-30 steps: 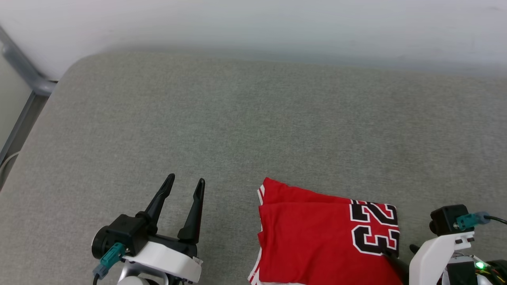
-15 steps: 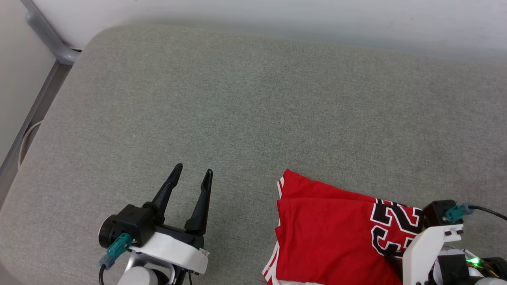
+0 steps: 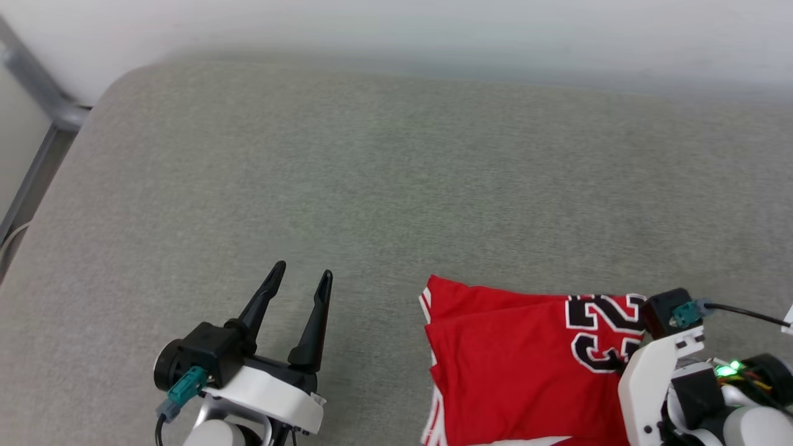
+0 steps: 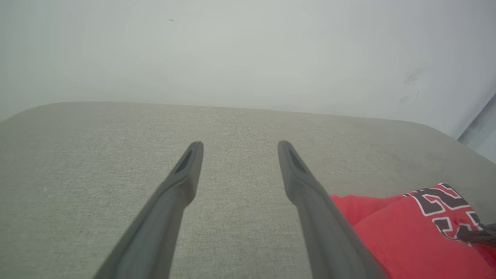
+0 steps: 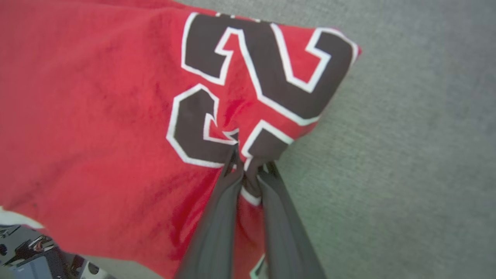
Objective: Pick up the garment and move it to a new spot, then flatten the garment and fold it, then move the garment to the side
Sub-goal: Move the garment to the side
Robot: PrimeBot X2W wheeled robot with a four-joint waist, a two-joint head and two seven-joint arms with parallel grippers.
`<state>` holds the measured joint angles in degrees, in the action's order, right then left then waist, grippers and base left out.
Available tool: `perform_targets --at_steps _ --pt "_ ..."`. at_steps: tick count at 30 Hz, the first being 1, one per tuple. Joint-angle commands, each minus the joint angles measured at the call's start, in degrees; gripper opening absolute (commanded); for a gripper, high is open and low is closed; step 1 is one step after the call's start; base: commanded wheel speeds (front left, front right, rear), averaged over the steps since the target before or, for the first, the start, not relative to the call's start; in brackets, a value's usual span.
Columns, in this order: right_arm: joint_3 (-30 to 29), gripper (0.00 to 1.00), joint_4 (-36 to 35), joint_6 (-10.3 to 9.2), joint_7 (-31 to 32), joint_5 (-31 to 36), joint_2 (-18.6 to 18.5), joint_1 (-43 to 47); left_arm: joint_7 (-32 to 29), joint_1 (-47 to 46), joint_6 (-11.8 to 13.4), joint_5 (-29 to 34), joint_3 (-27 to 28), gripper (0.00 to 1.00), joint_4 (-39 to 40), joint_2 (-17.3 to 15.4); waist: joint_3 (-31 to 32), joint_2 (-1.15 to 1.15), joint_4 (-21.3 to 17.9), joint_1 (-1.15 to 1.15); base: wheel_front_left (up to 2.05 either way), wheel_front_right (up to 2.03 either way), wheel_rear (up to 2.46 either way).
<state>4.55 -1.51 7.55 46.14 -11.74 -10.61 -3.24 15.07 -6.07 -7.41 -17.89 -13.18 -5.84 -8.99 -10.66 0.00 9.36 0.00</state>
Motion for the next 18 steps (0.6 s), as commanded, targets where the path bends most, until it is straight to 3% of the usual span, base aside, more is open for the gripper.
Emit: perform_targets --at_steps 1,12,13,15,18 --pt "1.0 0.00 -1.4 -0.12 -0.4 0.8 -2.6 -1.1 0.1 0.8 -0.1 -0.2 -0.4 1.00 0.1 -0.2 1.5 0.00 -2.6 0.00 0.00 0.00 0.00" --pt "10.5 0.00 -7.0 -0.10 0.6 -0.6 -22.8 -7.4 0.1 -0.3 -0.1 0.6 -3.8 1.00 1.8 -0.2 0.2 0.00 -13.9 0.00 0.00 0.00 0.00" --pt "10.5 0.00 -7.0 -0.10 0.6 -0.6 -22.8 -7.4 0.1 -0.3 -0.1 0.6 -3.8 1.00 1.8 -0.2 0.2 0.00 -13.9 0.00 0.00 0.00 0.00" --pt "11.6 0.00 -6.2 -0.10 -0.2 -2.4 -27.1 -10.1 0.1 -1.2 -0.1 0.4 -5.8 1.00 2.9 -0.1 -1.6 0.00 -17.1 0.00 0.00 0.00 0.00" --pt "12.2 0.00 -5.3 -0.13 -1.5 -2.1 -30.1 -12.4 0.1 -2.1 -0.1 -0.1 -7.3 1.00 3.8 -0.2 -3.1 0.00 -19.1 0.00 0.00 0.00 0.00"
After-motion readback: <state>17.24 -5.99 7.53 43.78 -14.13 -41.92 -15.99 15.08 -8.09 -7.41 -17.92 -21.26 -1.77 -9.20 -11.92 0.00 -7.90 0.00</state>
